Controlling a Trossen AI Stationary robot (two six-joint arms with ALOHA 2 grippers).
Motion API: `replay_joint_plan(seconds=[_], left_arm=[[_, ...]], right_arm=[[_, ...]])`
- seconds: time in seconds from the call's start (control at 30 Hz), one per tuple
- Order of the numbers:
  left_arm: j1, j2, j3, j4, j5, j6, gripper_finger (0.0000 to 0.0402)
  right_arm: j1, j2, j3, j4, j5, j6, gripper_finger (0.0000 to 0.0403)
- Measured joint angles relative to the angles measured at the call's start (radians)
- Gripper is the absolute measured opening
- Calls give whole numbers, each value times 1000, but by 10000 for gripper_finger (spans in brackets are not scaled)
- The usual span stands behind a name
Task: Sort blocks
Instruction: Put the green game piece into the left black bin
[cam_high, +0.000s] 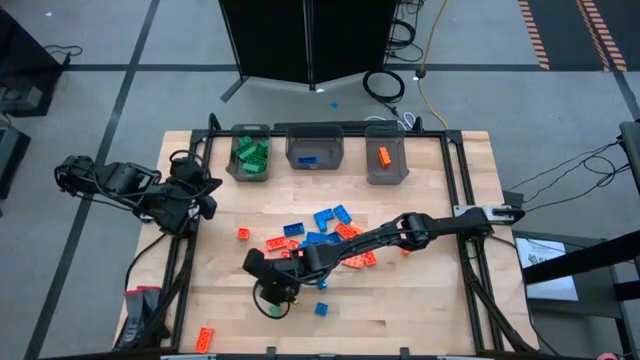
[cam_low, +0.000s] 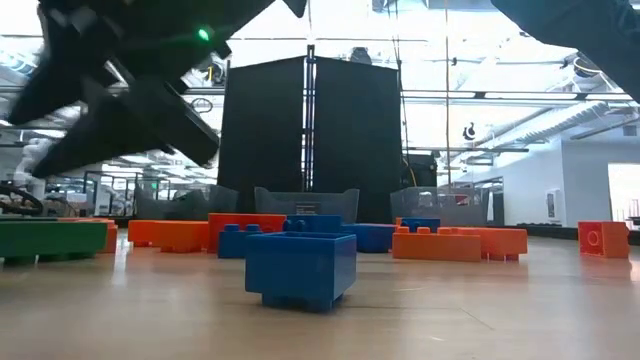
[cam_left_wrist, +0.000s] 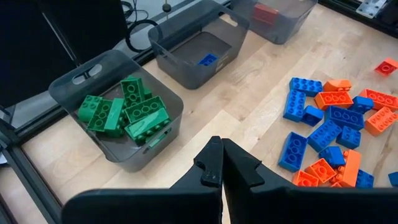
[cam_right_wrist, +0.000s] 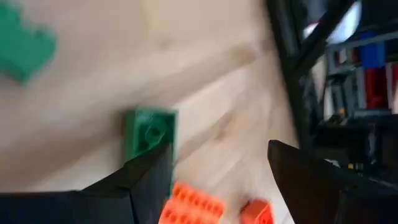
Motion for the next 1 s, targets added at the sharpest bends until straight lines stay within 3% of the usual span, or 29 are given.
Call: replay_joint_plan(seconds=[0.1, 0.3, 0.5, 1.0], left_arm=[[0, 0, 0, 0, 1, 0, 0], [0, 0, 0, 1, 2, 0, 0], [0, 0, 0, 1, 0, -1, 0], [0, 1, 0, 0, -5, 0, 0]], right_arm=[[0, 0, 0, 45, -71, 57, 263], [-21, 0, 0, -25, -199, 218, 263], [-52, 8, 2, -25, -306, 268, 263], [-65, 64, 0, 9, -367, 285, 263]])
